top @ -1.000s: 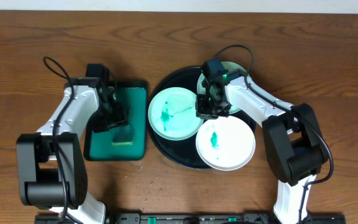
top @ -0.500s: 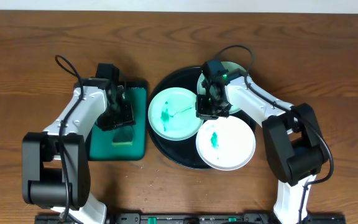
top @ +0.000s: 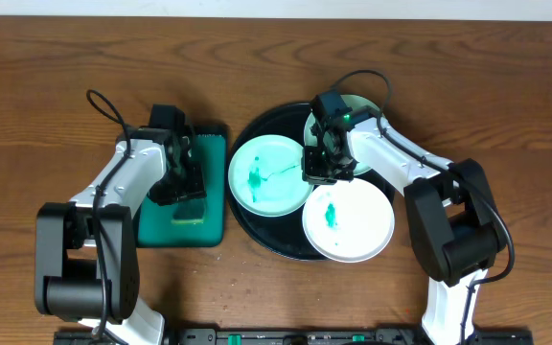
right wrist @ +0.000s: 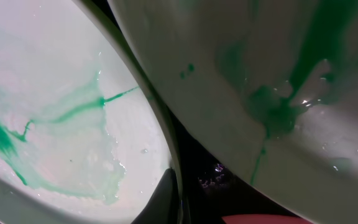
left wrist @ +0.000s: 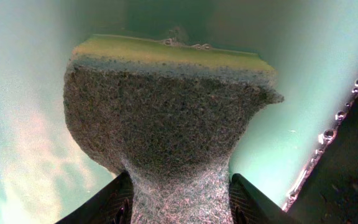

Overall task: Clean dirty plates on tray and stack at the side
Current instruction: 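Lower the left gripper into the tray and grasp the sponge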

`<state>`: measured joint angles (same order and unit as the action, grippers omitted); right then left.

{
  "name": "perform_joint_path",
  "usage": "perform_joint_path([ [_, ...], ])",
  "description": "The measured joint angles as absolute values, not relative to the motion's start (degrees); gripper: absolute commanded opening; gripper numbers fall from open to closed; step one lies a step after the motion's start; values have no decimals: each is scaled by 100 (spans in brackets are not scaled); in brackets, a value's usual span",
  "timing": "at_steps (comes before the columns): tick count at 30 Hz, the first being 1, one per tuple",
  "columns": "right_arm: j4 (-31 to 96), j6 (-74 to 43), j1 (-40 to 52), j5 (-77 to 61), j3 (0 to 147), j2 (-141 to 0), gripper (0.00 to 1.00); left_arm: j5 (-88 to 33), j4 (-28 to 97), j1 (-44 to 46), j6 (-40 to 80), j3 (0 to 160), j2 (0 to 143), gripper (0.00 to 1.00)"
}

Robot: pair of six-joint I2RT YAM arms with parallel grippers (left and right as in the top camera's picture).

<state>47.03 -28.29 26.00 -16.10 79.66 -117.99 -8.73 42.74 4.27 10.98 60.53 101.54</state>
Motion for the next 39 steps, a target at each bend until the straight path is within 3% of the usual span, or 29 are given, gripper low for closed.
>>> perform_joint_path([
  [2,4705,-2829,2600,-1610,7966,-11799,1,-864,4268,427,1100,6051,10154,57],
  [29,4733,-2832,2600,-1629,7966,-11799,1,-558,4466,429,1365,6045,9356,61],
  [37,4735,-2829,2600,-1632,7966,-11799,1,-405,4456,429,1490,6045,9929,52],
  [39,4737,-2829,2600,-1634,7966,-11799,1,-412,4449,429,1503,6045,10005,43],
])
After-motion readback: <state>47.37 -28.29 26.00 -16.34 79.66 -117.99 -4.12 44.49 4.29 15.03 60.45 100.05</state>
